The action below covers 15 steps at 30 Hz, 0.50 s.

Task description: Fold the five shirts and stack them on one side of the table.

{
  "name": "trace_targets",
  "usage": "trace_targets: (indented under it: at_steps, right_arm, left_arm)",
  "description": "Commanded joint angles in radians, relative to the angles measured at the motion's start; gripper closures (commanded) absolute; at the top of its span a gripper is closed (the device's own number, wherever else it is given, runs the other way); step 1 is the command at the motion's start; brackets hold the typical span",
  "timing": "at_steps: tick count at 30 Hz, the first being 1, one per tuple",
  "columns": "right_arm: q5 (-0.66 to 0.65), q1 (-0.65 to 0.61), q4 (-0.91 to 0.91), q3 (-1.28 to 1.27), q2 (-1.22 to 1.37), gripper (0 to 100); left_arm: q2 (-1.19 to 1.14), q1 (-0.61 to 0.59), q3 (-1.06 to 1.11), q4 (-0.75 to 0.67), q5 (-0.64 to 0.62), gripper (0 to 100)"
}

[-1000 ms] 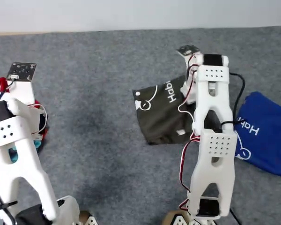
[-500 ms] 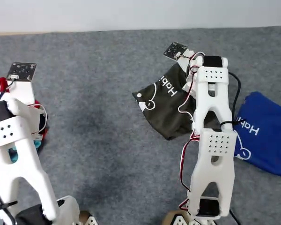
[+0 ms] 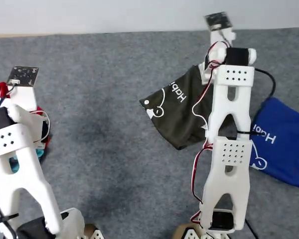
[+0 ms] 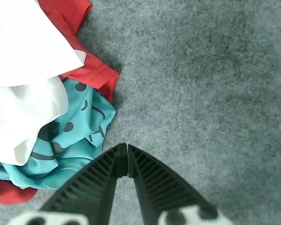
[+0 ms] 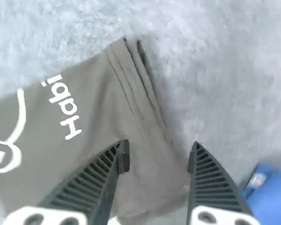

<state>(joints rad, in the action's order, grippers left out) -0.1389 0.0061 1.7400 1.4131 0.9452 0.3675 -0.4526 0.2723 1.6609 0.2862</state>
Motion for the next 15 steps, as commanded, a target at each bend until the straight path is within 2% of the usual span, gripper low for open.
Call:
trace_targets:
  at_steps: [1, 4, 6, 10, 15]
  right_arm:
    - [0.273, -0.007, 0.058, 0.086, -0.051, 78.8]
    - [0.523, -0.018, 0.058, 0.091, -0.053, 78.8]
    - [0.631, -0.025, 0.059, 0.081, -0.053, 78.7]
    - [0.761, -0.035, 0.061, 0.081, -0.051, 78.6]
    - [0.776, -0.039, 0.062, 0.080, -0.058, 78.6]
  left_arm:
    - [0.028, -0.002, -0.002, -0.014, 0.012, 99]
    - [0.028, -0.002, -0.002, -0.014, 0.014, 99]
    - [0.028, -0.002, -0.002, -0.014, 0.014, 99]
    - [0.028, -0.002, -0.002, -0.015, 0.014, 99]
    - [0.028, -0.002, -0.002, -0.015, 0.014, 99]
